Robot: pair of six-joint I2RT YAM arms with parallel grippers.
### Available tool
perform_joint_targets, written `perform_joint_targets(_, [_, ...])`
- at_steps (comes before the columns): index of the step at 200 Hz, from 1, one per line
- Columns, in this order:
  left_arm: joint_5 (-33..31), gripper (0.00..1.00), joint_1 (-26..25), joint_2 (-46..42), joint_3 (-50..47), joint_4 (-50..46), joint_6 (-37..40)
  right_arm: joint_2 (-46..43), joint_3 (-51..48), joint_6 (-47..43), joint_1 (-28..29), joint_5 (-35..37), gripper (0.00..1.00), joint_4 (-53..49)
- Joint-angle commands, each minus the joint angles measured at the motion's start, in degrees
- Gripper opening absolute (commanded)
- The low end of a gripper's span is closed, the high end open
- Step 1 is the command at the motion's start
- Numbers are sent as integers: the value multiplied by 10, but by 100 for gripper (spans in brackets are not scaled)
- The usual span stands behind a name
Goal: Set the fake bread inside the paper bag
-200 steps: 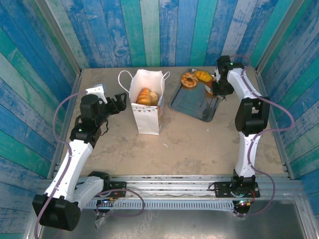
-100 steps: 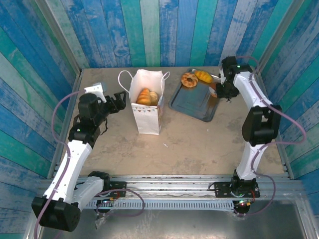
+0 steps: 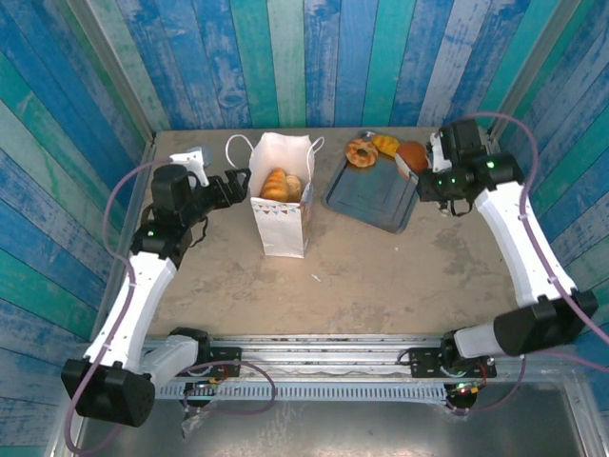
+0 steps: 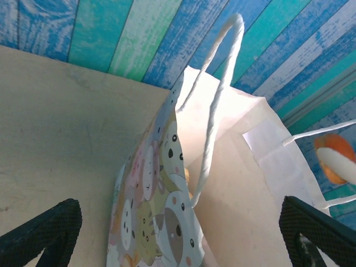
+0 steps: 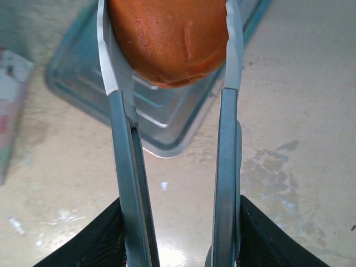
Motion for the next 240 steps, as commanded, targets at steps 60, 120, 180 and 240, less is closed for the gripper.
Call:
perform_joint_targets(60, [43,82,-2,85,48,9,-12,-95,106,66,102,-28,46,5])
perform_joint_targets(120, [53,73,-2,112,48,48,-37,-18,215,68,223,-7,46,6])
perform_joint_targets(180, [52,60,-2,110,20,89,-62,92,324,65,340,30,46,26])
perform_joint_targets(240, [47,57,-2,112,16,84,-52,175,378,74,373,43,46,25])
